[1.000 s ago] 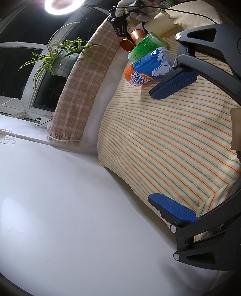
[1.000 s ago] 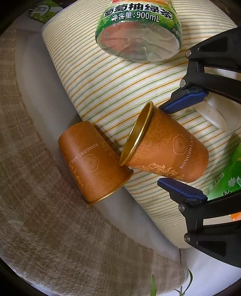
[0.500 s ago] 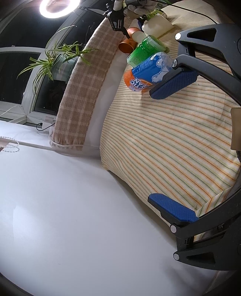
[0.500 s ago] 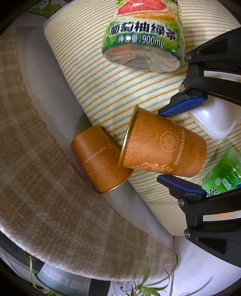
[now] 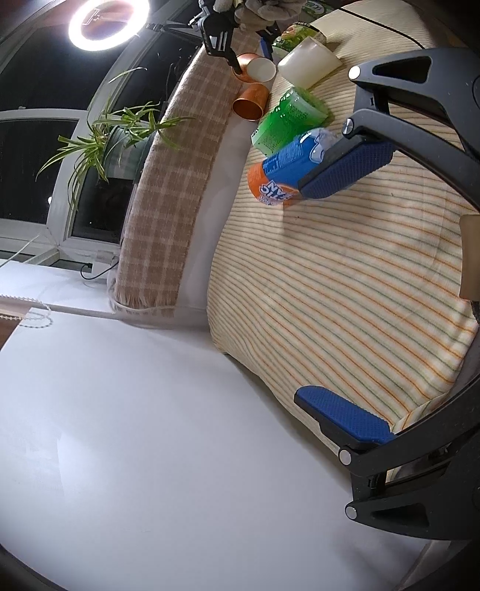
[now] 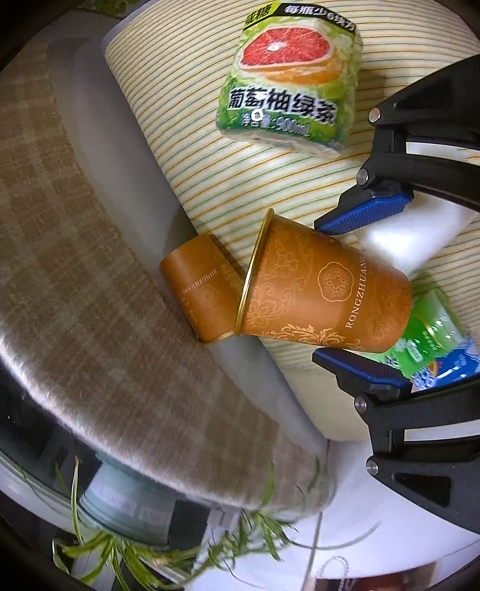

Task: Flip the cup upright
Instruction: 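Close the right gripper on the copper cup's body, then lift the copper cup with the right gripper and rotate it rim-up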

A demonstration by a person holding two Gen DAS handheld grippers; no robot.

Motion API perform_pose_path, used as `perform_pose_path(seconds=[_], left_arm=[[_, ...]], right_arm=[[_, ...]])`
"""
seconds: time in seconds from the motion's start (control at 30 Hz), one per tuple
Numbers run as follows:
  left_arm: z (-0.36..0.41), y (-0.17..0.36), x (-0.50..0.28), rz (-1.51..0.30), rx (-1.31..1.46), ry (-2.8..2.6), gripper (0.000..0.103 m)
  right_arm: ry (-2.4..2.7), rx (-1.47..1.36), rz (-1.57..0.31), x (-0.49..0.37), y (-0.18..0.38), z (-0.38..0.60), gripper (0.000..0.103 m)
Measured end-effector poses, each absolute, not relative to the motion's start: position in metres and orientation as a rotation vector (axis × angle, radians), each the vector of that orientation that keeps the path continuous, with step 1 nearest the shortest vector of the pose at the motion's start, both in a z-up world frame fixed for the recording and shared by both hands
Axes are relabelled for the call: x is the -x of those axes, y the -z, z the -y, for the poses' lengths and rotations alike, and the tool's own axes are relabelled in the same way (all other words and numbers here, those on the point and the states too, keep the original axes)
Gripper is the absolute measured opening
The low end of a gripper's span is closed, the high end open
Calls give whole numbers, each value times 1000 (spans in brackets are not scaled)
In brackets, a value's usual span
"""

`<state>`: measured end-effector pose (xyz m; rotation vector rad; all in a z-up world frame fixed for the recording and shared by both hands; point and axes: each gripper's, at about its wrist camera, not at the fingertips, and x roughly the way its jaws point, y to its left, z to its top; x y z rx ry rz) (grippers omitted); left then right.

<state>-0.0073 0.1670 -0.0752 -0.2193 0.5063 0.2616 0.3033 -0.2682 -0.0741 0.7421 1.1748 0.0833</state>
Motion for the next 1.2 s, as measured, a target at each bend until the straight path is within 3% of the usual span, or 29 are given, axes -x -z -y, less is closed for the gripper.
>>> perform_pose_path(seconds=[0.53,0.97,1.2], left_arm=[[-131,55,15,-498,172,-209,103],[-91,50,14,-582,211,-61,103],[-81,48,16,-611,215,-13,103]], right_arm=[[-438,-475,-1129,-226,30,234,65],[-653,-90,-1290,-172,89,179,66],[-635,-91,-1346,-167,119,165,67]])
